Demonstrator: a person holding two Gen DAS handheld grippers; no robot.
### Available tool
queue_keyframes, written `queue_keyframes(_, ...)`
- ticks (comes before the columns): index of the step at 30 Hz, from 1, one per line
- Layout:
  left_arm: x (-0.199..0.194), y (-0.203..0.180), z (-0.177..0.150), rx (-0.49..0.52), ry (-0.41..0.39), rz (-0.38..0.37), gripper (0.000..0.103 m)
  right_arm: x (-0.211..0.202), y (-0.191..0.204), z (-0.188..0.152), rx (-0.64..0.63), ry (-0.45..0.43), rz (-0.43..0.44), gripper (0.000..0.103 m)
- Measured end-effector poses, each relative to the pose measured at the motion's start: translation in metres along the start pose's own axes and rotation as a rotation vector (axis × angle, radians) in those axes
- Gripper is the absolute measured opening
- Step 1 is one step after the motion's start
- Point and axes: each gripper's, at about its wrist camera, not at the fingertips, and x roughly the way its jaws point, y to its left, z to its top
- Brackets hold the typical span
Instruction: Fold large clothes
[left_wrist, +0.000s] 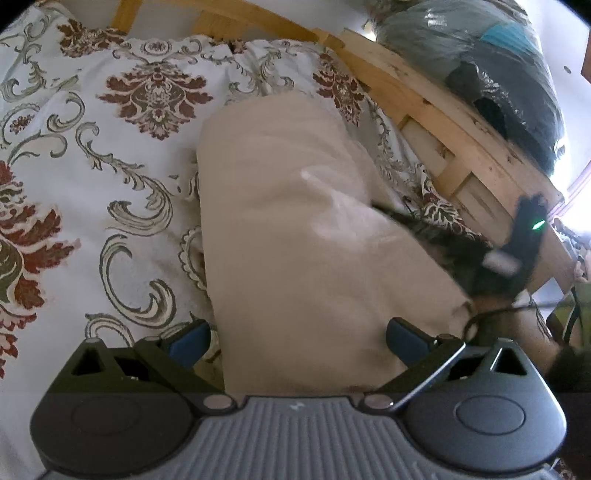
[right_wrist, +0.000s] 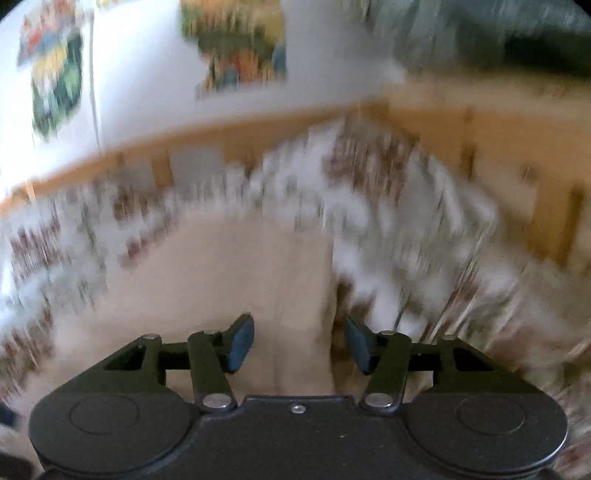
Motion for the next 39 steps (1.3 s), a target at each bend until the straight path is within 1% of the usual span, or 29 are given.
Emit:
queue_keyframes(1,0.000,0.000,0.000,0.003,0.006,-0.003,0.102,0.008,0.001,-0.010,0.001,0.017,-0.008,0.056)
queue_keyframes(3,0.000,-0.001,0.000,0.009,0.008,0.000,0.102,0.012,0.003,-0.028,-0.008,-0.004,-0.028,0.056)
queue_keyframes(7,-0.002,0.002,0.001,-0.019,0.013,-0.004,0.102,0.007,0.004,-0.028,-0.022,-0.005,-0.040,0.057)
queue_keyframes(9,-0.007,0.002,0.004,-0.030,-0.006,0.007,0.102,-0.006,0.003,-0.028,-0.010,-0.036,-0.055,0.057)
queue_keyframes(12,-0.015,0.005,0.007,-0.047,-0.045,0.015,0.102,-0.040,0.002,-0.031,0.018,-0.090,-0.081,0.069)
queue_keyframes(14,-0.018,0.008,0.010,-0.070,-0.056,0.022,0.102,-0.069,0.002,-0.036,0.046,-0.148,-0.091,0.087)
queue_keyframes(16,-0.019,0.009,0.013,-0.086,-0.059,0.034,0.102,-0.100,0.003,-0.046,0.078,-0.187,-0.117,0.096)
queue_keyframes(18,-0.020,0.010,0.013,-0.094,-0.056,0.038,0.102,-0.119,0.002,-0.056,0.126,-0.194,-0.134,0.099)
queue_keyframes(20,-0.019,0.012,0.013,-0.102,-0.047,0.033,0.102,-0.129,-0.003,-0.065,0.193,-0.174,-0.134,0.102)
queue_keyframes(23,-0.017,0.012,0.012,-0.104,-0.038,0.019,0.102,-0.131,-0.013,-0.078,0.303,-0.141,-0.115,0.102)
queue_keyframes(25,-0.015,0.013,0.012,-0.097,-0.028,0.027,0.102,-0.125,-0.018,-0.084,0.341,-0.102,-0.103,0.102)
queue_keyframes(27,-0.013,0.014,0.010,-0.091,-0.019,0.024,0.102,-0.118,-0.023,-0.085,0.369,-0.080,-0.068,0.099)
queue_keyframes(28,-0.012,0.015,0.010,-0.091,-0.013,0.020,0.102,-0.116,-0.025,-0.083,0.368,-0.079,-0.052,0.093)
queue_keyframes(29,-0.011,0.015,0.009,-0.093,-0.009,0.016,0.102,-0.113,-0.027,-0.079,0.360,-0.077,-0.054,0.085)
queue_keyframes(31,-0.009,0.016,0.009,-0.093,-0.007,0.003,0.102,-0.106,-0.029,-0.068,0.340,-0.081,-0.080,0.078)
queue_keyframes(33,-0.009,0.017,0.009,-0.088,-0.011,-0.003,0.102,-0.092,-0.038,-0.058,0.340,-0.054,-0.067,0.079)
queue_keyframes(35,-0.009,0.018,0.010,-0.085,-0.017,-0.012,0.102,-0.076,-0.047,-0.051,0.365,0.002,-0.038,0.086)
queue_keyframes(36,-0.009,0.019,0.010,-0.083,-0.019,-0.014,0.102,-0.070,-0.052,-0.051,0.390,0.020,-0.005,0.087)
queue_keyframes(38,-0.007,0.021,0.011,-0.084,-0.018,-0.022,0.102,-0.061,-0.056,-0.052,0.421,0.031,0.037,0.092)
queue_keyframes(39,-0.005,0.021,0.012,-0.090,-0.014,-0.026,0.102,-0.058,-0.055,-0.054,0.415,0.033,0.050,0.094)
